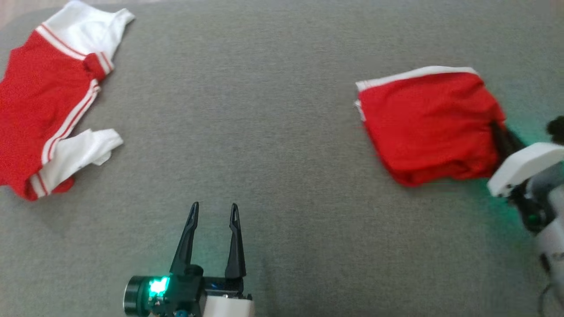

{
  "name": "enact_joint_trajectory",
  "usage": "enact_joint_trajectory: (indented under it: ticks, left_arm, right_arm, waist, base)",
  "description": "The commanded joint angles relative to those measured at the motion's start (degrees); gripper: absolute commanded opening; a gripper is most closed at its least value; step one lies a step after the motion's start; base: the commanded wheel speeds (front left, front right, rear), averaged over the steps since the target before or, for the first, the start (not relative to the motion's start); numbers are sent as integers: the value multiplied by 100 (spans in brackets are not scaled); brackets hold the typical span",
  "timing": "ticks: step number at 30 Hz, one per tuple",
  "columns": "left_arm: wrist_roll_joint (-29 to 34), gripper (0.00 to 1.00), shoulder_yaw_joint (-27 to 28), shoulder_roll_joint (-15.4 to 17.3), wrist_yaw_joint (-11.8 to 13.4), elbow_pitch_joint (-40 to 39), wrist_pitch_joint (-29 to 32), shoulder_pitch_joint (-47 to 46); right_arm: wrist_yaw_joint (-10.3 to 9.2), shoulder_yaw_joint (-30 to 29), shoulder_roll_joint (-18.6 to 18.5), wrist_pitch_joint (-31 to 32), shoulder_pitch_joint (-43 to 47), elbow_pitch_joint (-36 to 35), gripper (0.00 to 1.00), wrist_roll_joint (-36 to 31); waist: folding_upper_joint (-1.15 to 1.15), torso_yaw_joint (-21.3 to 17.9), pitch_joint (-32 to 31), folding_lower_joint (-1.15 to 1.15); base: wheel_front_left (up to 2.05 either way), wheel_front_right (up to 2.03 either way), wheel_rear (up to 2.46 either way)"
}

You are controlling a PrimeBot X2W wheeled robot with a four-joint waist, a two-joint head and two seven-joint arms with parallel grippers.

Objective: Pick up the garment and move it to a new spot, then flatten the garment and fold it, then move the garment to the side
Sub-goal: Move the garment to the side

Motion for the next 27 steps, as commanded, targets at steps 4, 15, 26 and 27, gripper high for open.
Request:
enact_joint_trajectory:
  ticks: [4, 15, 26, 27]
  left_arm:
    - [58, 100, 195, -14, -5, -172, -47, -179]
    - [224, 100, 235, -14, -85, -156, -47, -549]
    - [273, 100, 237, -14, -162, -63, -47, -694]
    - [266, 100, 238, -14, -173, -45, -47, -669]
  right_arm:
    - [-5, 140, -594, -238, -333, 19, 0, 10]
    - [-5, 155, -1785, -585, -1017, 392, 0, -224]
    - [-5, -308, -1622, -1016, -1422, 1205, 100, -1127]
    - [-5, -409, -1491, -1114, -1463, 1350, 100, -1310]
  waist:
    - [0, -287, 132, 0]
    - [0, -831, 687, 0]
    - [0, -886, 631, 0]
    - [0, -854, 519, 0]
  base:
    - [0, 0, 0]
    - [0, 0, 0]
    - [0, 0, 0]
    - [0, 0, 0]
